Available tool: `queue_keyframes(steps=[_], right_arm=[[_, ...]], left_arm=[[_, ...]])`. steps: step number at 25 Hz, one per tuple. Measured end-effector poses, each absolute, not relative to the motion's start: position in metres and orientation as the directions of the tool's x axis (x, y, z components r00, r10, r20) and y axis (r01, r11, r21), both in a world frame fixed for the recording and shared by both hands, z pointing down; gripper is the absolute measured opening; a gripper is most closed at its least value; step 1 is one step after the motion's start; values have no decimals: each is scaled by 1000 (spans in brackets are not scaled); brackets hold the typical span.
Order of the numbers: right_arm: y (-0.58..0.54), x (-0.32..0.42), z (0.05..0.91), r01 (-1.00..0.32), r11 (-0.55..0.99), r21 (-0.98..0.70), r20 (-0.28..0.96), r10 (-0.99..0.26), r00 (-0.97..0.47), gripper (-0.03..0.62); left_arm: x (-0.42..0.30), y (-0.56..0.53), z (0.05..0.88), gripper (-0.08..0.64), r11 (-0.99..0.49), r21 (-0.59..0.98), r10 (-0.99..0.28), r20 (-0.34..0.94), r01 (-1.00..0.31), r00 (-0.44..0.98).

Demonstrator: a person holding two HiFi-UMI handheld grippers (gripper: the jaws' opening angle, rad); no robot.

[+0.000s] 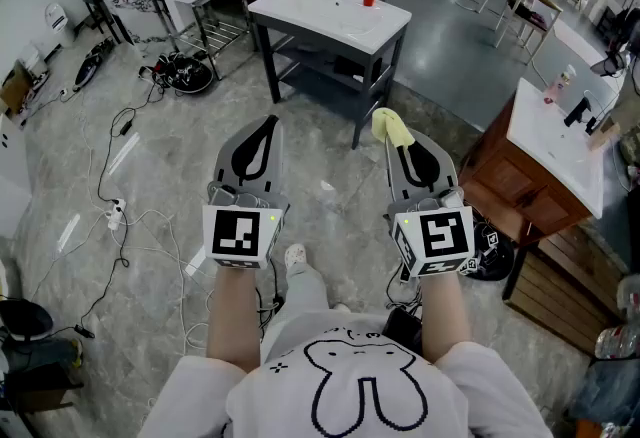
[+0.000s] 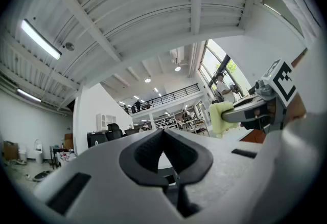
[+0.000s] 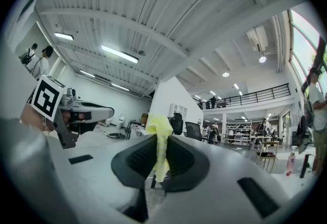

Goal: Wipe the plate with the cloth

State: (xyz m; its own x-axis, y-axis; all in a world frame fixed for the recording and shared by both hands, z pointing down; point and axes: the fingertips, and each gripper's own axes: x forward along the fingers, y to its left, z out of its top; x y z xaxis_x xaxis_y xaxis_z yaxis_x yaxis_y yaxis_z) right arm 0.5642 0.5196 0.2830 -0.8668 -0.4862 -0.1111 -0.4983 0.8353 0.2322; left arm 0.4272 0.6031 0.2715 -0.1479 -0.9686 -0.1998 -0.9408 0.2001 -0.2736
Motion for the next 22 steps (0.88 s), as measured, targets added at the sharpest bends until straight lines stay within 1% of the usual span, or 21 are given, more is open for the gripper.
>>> queue_keyframes(steps=[6,7,10,15,17,21,22], right_arm=[[510,553,283,-505,832,229,-110,-494,-863,51],[508,551,282,-504,834,225,-113,-492,-863,51],[499,542,280,-506,837,211,-122,-491,-863,51],[474,512,279,-511,832,217,-113,-498,-860,51],[461,497,280,-511,832,216,-108,-499,-860,51],[434,463,283,-512,831,219,-99,-503,-859,51],[426,453,283,-513,830,219,-97,-505,-858,51]], left_arm=[[415,593,273,8,186,-255,-971,-198,-949,-137],[412,590,274,18,179,-250,-973,-189,-951,-134],[402,578,278,142,156,-241,-978,-170,-958,-117],[368,553,283,262,157,-219,-980,-153,-963,-125],[351,540,284,279,158,-211,-981,-145,-965,-129],[312,512,285,340,167,-189,-979,-148,-968,-140],[302,504,285,342,165,-186,-979,-149,-969,-138]])
